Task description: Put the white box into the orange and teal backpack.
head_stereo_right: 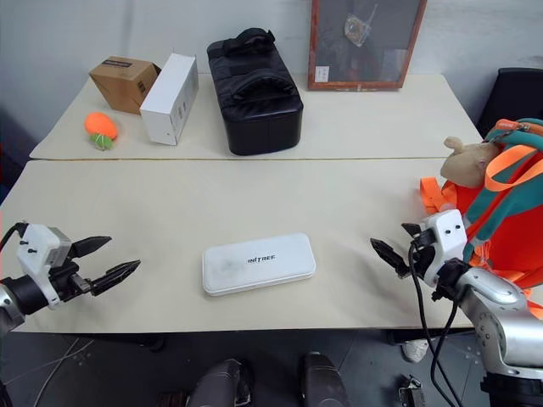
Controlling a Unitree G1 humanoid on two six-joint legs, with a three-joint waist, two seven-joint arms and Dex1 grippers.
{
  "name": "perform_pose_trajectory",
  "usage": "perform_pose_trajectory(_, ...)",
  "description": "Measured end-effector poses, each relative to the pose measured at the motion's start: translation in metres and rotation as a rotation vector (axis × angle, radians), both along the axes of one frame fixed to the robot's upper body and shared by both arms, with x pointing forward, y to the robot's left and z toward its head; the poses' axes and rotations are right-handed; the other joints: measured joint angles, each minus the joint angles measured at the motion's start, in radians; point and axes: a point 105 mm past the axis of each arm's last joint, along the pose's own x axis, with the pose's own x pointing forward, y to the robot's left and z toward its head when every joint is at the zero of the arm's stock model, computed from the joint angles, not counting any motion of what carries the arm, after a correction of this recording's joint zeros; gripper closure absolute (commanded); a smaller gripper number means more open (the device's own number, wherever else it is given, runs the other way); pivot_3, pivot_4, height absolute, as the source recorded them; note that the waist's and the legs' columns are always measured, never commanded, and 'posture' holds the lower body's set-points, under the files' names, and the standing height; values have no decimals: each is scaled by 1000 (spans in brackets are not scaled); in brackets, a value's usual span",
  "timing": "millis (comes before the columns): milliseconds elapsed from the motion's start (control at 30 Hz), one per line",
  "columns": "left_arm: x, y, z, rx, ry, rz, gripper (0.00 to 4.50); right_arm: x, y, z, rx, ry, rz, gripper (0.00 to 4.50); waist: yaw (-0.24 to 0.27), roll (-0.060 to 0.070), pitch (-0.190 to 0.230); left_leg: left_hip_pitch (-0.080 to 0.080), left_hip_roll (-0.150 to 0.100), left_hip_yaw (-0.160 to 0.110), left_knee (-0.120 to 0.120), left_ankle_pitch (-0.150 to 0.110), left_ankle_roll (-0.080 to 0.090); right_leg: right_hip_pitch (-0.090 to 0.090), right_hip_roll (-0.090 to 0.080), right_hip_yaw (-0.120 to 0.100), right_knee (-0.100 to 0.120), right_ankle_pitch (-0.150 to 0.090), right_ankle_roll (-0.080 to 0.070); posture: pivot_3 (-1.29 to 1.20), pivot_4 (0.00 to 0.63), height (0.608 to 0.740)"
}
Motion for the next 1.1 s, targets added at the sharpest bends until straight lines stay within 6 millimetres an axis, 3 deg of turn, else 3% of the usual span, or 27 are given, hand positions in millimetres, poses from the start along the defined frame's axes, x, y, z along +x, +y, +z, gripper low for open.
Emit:
perform_pose_trajectory(633,-2,-1,-2,11,9,5,14,3,2,1,-21,-12,14,0,0,0,0,0,0,0,0,0,0,0,0,0,0,0,0,0,150,740)
perform_pose_trajectory(767,-3,-7,-2,-20,10,-13,896,4,9,2,-22,-9,61,907,0,0,0,0,0,0,1,0,0,0,0,0,0,0,0,0,150,740)
perform_pose_trajectory(967,-10,-46,-15,-41,69,-150,2876,8,31,7,-56,-21,195,3110,0,0,0,0,0,0,1,0,0,0,0,0,0,0,0,0,150,740)
perform_pose_trajectory(1100,-12,-69,-29,-47,121,-214,4194,7,50,-1,-87,-2,298,4499,1,0,0,0,0,0,1,0,0,0,1,0,0,0,0,0,150,740)
